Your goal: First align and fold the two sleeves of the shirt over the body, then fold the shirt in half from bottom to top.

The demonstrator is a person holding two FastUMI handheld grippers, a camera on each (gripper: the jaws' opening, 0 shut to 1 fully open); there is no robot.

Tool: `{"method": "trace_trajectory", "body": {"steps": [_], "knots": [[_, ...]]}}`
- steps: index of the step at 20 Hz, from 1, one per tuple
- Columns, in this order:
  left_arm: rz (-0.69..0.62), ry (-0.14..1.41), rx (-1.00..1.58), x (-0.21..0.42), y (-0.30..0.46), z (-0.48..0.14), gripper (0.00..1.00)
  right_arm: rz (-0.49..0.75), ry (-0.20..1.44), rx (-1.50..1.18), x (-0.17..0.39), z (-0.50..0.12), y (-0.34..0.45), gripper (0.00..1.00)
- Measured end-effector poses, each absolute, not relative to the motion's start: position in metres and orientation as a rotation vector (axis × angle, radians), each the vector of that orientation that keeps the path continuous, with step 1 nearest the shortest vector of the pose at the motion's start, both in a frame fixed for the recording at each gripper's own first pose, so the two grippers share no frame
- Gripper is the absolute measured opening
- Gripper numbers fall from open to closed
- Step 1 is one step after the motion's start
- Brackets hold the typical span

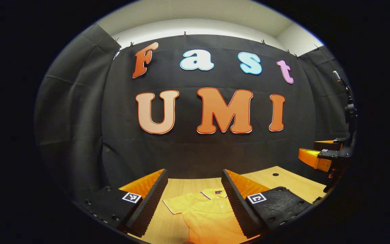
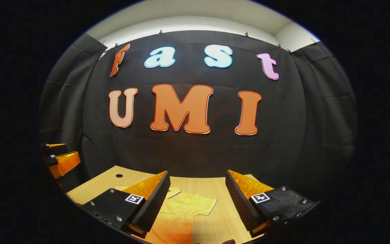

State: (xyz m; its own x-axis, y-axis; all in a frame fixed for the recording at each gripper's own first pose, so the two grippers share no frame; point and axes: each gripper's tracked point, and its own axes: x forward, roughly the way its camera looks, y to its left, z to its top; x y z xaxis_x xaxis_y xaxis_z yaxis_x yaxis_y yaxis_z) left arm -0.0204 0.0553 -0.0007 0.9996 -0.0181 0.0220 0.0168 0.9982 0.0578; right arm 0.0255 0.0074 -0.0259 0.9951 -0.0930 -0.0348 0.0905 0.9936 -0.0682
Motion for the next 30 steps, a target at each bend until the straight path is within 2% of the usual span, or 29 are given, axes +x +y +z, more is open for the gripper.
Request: {"method": "trace_trajectory", "body": {"steps": [8, 19, 26, 30], "knots": [[-0.021, -0.049, 0.064, -0.029, 0.073, 0.001, 0.98, -0.138, 0.188, -0.047, 0.058, -0.079, -0.006, 0.99], [0.163, -0.020, 0.104, -0.012, 0.089, -0.007, 0.97, -0.071, 0.537, 0.004, 0.138, -0.191, -0.034, 0.98], [0.297, 0.066, 0.109, -0.016, 0.111, -0.028, 0.97, -0.087, 0.754, 0.005, 0.176, -0.254, -0.060, 0.98], [0.347, 0.119, 0.097, -0.017, 0.113, -0.046, 0.97, -0.089, 0.862, -0.002, 0.201, -0.285, -0.075, 0.94]]}}
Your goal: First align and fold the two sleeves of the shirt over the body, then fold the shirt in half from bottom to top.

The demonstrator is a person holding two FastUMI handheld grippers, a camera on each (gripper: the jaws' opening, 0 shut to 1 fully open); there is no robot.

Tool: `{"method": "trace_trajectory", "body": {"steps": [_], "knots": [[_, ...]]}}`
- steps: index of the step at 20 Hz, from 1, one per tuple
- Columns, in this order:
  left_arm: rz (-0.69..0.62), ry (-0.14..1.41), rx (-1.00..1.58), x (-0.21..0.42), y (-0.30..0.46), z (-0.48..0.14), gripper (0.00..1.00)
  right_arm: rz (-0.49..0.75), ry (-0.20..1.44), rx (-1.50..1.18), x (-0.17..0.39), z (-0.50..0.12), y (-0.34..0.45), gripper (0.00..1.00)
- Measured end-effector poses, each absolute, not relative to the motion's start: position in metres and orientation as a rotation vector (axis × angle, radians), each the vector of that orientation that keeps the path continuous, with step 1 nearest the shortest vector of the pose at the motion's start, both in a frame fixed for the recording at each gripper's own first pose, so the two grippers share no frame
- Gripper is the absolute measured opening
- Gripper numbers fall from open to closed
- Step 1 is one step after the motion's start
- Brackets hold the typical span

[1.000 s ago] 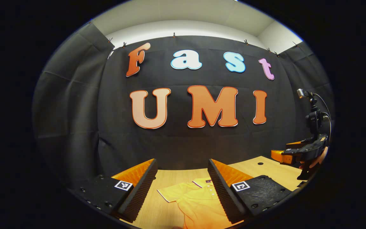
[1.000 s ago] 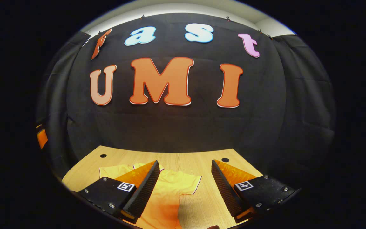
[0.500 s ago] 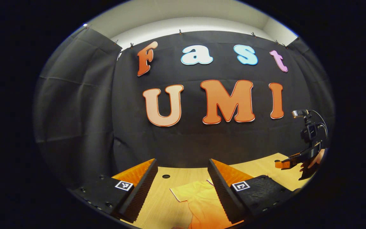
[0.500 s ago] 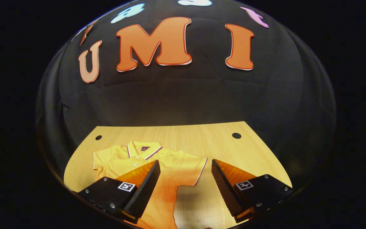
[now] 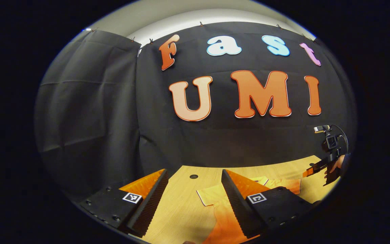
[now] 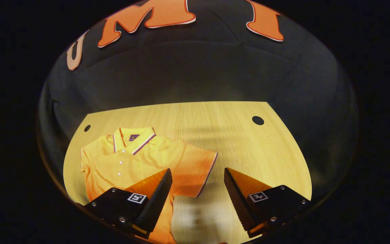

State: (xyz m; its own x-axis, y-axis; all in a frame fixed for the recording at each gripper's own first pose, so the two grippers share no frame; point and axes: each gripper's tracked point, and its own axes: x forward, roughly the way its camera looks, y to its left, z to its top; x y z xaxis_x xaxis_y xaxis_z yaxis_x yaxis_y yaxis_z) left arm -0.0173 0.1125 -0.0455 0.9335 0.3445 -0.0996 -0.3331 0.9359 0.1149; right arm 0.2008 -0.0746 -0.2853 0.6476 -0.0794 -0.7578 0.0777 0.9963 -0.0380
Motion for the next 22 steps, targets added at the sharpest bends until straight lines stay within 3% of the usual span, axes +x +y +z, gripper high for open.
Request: {"method": "trace_trajectory", "body": {"steps": [4, 10, 12, 13, 14, 15, 17, 18, 19, 22], "knots": [[0.404, 0.178, 0.111, -0.024, 0.118, -0.060, 0.96, -0.075, 1.004, 0.017, 0.212, -0.316, -0.086, 0.93], [0.454, 0.203, 0.119, -0.029, 0.121, -0.063, 0.96, -0.063, 1.203, 0.072, 0.215, -0.367, -0.084, 0.77], [0.463, 0.210, 0.117, -0.031, 0.122, -0.063, 0.96, -0.066, 1.247, 0.039, 0.218, -0.380, -0.090, 0.66], [0.467, 0.215, 0.119, -0.032, 0.122, -0.063, 0.96, -0.068, 1.262, 0.028, 0.220, -0.384, -0.091, 0.53], [0.471, 0.217, 0.119, -0.033, 0.122, -0.064, 0.96, -0.068, 1.278, 0.024, 0.220, -0.385, -0.091, 0.54], [0.475, 0.217, 0.121, -0.032, 0.122, -0.063, 0.96, -0.065, 1.289, 0.026, 0.221, -0.387, -0.090, 0.48], [0.484, 0.221, 0.126, -0.033, 0.123, -0.064, 0.96, -0.077, 1.311, 0.024, 0.223, -0.396, -0.090, 0.49], [0.486, 0.226, 0.126, -0.035, 0.121, -0.065, 0.96, -0.085, 1.328, 0.028, 0.222, -0.402, -0.089, 0.43], [0.486, 0.230, 0.126, -0.035, 0.121, -0.065, 0.96, -0.075, 1.354, 0.038, 0.219, -0.405, -0.087, 0.48], [0.487, 0.234, 0.128, -0.040, 0.117, -0.069, 0.99, -0.063, 1.354, 0.015, 0.226, -0.408, -0.087, 0.48]]}}
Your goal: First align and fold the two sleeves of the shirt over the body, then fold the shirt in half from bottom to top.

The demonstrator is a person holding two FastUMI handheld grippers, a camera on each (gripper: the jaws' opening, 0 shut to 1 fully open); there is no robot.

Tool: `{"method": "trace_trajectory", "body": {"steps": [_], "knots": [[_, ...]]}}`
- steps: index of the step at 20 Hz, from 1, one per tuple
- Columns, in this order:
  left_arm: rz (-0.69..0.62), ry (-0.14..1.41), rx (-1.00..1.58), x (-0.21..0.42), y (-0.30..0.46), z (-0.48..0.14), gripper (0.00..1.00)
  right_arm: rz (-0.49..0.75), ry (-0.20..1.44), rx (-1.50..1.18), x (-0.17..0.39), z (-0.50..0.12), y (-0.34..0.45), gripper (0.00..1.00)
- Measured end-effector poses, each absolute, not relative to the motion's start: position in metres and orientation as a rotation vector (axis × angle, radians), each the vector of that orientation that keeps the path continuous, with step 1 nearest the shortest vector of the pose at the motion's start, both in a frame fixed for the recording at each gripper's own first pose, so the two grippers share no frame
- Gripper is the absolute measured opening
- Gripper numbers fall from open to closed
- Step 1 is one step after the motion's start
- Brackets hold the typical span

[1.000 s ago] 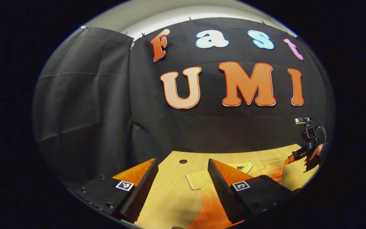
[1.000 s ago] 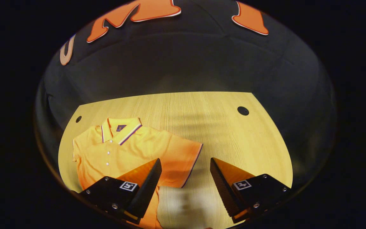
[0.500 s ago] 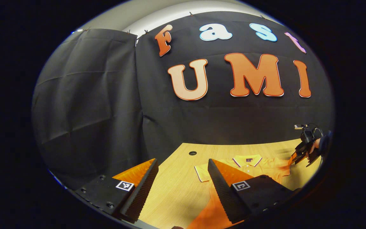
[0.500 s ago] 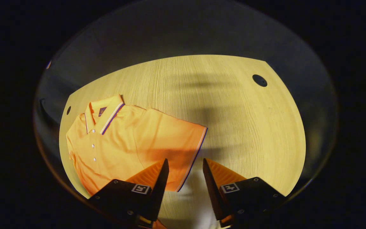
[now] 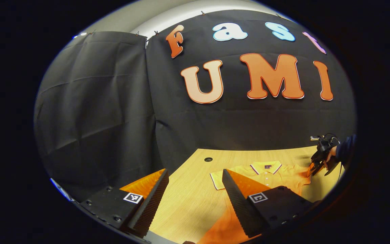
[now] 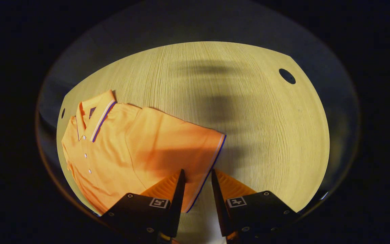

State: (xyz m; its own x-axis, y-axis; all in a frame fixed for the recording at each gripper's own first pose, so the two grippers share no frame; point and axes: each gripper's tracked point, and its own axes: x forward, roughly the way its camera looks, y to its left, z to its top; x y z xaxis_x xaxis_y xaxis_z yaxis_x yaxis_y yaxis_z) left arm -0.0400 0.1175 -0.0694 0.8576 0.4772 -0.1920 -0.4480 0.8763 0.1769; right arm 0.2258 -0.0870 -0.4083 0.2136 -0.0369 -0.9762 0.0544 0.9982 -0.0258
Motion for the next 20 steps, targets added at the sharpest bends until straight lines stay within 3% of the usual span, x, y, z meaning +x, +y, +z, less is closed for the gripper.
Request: {"method": "trace_trajectory", "body": {"steps": [1, 4, 7, 15, 20], "knots": [[0.484, 0.237, 0.125, -0.040, 0.117, -0.070, 0.98, -0.053, 1.340, 0.006, 0.226, -0.406, -0.085, 0.32], [0.475, 0.242, 0.128, -0.045, 0.113, -0.074, 0.99, 0.000, 1.314, 0.021, 0.229, -0.403, -0.079, 0.09], [0.457, 0.245, 0.121, -0.044, 0.109, -0.074, 0.98, -0.057, 1.265, 0.086, 0.238, -0.402, -0.083, 0.05], [0.468, 0.271, 0.101, -0.044, 0.112, -0.079, 0.98, 0.093, 1.184, 0.083, 0.248, -0.351, -0.037, 0.05], [0.475, 0.288, 0.101, -0.038, 0.120, -0.086, 0.98, 0.120, 1.206, 0.076, 0.246, -0.341, -0.008, 0.05]]}}
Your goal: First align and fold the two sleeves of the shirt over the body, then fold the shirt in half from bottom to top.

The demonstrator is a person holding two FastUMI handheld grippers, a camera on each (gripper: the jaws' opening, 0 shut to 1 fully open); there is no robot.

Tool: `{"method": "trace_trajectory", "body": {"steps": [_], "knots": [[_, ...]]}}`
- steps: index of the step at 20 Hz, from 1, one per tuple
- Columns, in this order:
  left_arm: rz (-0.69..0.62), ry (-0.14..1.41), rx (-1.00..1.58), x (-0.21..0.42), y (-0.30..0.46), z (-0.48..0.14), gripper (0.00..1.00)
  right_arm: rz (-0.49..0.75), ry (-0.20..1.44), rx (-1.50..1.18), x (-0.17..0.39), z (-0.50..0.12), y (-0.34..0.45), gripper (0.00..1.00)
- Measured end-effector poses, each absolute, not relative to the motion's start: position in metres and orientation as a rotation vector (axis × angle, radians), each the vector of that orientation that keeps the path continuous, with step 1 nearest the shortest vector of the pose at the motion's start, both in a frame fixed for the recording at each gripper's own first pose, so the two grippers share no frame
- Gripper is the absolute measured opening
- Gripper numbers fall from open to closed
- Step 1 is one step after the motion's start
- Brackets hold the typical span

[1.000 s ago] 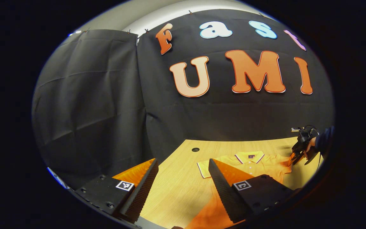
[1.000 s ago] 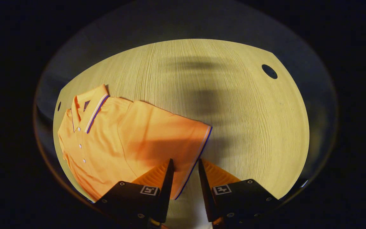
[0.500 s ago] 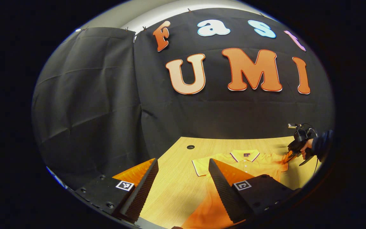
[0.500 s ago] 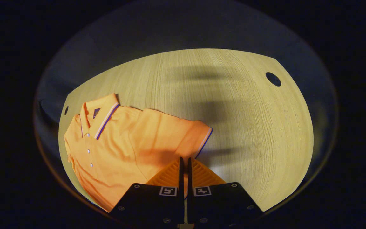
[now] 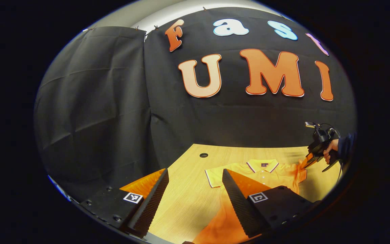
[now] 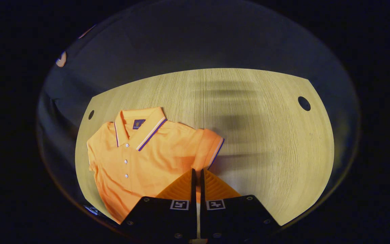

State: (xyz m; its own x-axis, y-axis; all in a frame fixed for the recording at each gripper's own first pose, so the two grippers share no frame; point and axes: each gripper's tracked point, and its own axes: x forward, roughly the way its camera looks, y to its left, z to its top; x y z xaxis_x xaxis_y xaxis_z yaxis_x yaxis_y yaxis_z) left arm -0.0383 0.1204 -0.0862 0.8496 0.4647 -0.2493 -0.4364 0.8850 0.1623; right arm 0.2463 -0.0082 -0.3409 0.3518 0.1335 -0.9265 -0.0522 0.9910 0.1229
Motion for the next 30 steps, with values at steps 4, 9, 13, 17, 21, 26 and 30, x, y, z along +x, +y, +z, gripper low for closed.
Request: {"method": "trace_trajectory", "body": {"steps": [4, 9, 13, 17, 21, 26, 30], "knots": [[0.511, 0.298, 0.085, -0.030, 0.135, -0.092, 0.98, 0.167, 1.223, 0.131, 0.246, -0.333, 0.024, 0.04], [0.484, 0.317, -0.028, -0.008, 0.145, -0.108, 0.97, 0.250, 1.262, 0.230, 0.242, -0.327, 0.064, 0.05], [0.429, 0.409, -0.109, 0.022, 0.154, -0.142, 0.98, 0.294, 1.205, 0.255, 0.242, -0.307, 0.075, 0.40], [0.345, 0.493, -0.102, 0.064, 0.161, -0.159, 0.99, 0.269, 1.091, 0.198, 0.242, -0.279, 0.062, 0.72], [0.257, 0.592, -0.088, 0.105, 0.170, -0.190, 0.99, 0.181, 0.951, 0.221, 0.234, -0.240, 0.052, 0.89], [0.209, 0.770, -0.148, 0.144, 0.180, -0.237, 0.98, 0.090, 0.844, 0.240, 0.200, -0.209, 0.039, 0.90], [0.158, 0.983, -0.159, 0.161, 0.182, -0.281, 0.98, 0.012, 0.741, 0.201, 0.163, -0.184, 0.025, 0.91]]}}
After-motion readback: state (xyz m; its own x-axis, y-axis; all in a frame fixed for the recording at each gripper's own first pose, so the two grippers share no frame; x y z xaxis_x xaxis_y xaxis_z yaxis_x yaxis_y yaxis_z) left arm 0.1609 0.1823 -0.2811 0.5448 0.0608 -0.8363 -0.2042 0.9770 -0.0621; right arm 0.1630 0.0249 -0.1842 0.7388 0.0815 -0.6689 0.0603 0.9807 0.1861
